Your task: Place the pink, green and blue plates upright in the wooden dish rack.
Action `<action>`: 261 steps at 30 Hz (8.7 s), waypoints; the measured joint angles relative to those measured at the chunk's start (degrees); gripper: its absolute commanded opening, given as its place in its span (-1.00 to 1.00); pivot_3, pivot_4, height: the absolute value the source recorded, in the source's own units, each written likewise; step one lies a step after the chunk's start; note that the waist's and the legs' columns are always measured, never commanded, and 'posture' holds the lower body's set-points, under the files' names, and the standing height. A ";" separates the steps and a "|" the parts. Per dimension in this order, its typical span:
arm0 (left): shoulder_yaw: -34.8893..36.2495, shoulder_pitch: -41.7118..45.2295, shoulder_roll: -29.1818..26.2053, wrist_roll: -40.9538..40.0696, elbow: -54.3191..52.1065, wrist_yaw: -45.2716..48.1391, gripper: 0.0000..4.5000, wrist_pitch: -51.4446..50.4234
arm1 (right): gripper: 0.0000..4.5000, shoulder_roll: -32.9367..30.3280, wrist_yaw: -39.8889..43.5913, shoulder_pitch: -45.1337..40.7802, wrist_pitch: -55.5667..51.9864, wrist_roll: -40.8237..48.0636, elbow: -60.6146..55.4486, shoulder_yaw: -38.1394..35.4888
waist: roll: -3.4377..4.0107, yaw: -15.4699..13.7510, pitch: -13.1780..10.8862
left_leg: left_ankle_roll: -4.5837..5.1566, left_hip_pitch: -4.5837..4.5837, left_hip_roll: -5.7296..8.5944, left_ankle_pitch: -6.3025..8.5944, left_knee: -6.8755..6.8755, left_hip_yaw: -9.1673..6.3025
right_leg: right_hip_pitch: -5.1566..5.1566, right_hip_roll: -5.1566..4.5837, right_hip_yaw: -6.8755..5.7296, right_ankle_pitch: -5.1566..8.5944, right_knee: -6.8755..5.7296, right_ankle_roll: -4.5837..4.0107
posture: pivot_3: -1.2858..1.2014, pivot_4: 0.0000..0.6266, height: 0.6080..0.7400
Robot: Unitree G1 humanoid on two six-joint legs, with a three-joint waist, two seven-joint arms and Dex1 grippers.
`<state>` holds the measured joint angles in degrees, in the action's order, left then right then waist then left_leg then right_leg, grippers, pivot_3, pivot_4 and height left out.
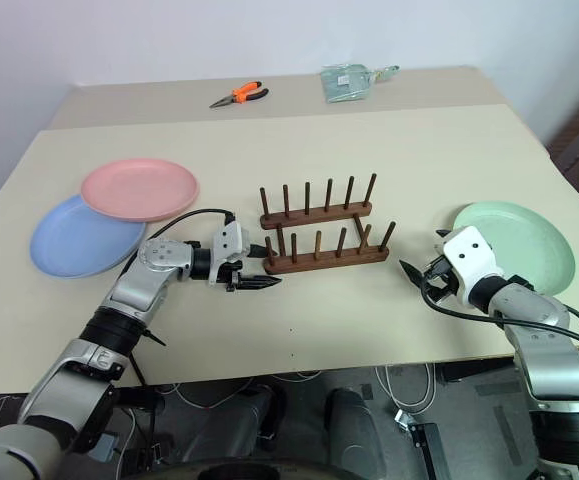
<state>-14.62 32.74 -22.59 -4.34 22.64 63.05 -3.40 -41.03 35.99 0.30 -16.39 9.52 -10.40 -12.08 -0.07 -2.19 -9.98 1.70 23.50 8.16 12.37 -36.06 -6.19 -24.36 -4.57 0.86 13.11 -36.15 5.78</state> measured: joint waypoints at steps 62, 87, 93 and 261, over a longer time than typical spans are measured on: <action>52.69 -5.93 12.47 -15.26 -35.84 -75.63 1.00 -44.18 | 0.91 6.48 8.75 -14.99 -0.48 -2.57 1.06 20.16 | -0.53 1.39 0.31 | -0.02 -0.03 0.03 0.03 -0.04 -0.04 | 0.04 0.01 -0.09 0.01 -0.01 0.12 | 0.03 -0.52 0.81; 46.57 0.91 8.80 -31.31 -29.21 -65.57 -1.00 -44.54 | 0.96 3.71 8.77 -23.86 -1.99 -0.55 -8.41 15.72 | -0.77 1.44 0.24 | -0.12 -0.01 0.01 -0.01 -0.03 -0.06 | 0.03 0.02 -0.09 -0.01 -0.02 0.09 | 0.03 -0.52 0.81; 35.37 9.78 8.66 -29.88 -32.25 -63.22 -1.00 -43.64 | 0.96 5.54 7.27 -36.22 8.11 -10.61 -6.31 23.95 | -0.82 1.36 0.22 | -0.41 0.02 0.04 -0.19 -0.05 -0.04 | 0.03 -0.01 -0.11 -0.01 0.04 0.10 | 0.03 -0.52 0.81; 29.30 -13.34 0.72 -3.57 -21.14 -56.71 1.00 -12.85 | 0.99 9.66 -12.76 -45.15 -2.21 12.86 0.80 19.84 | 0.06 1.73 -0.37 | 0.11 0.12 -0.06 0.09 0.09 0.00 | -0.34 0.09 0.04 0.02 -0.04 -0.02 | 0.03 -0.52 0.81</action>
<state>14.68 19.39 -21.86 -7.90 1.50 6.35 -16.25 -31.37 23.23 -44.85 -18.60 22.38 -9.60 7.76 -0.01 -0.46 -10.35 1.81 23.62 8.10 12.46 -35.97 -6.19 -24.70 -4.48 0.90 13.12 -36.19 5.76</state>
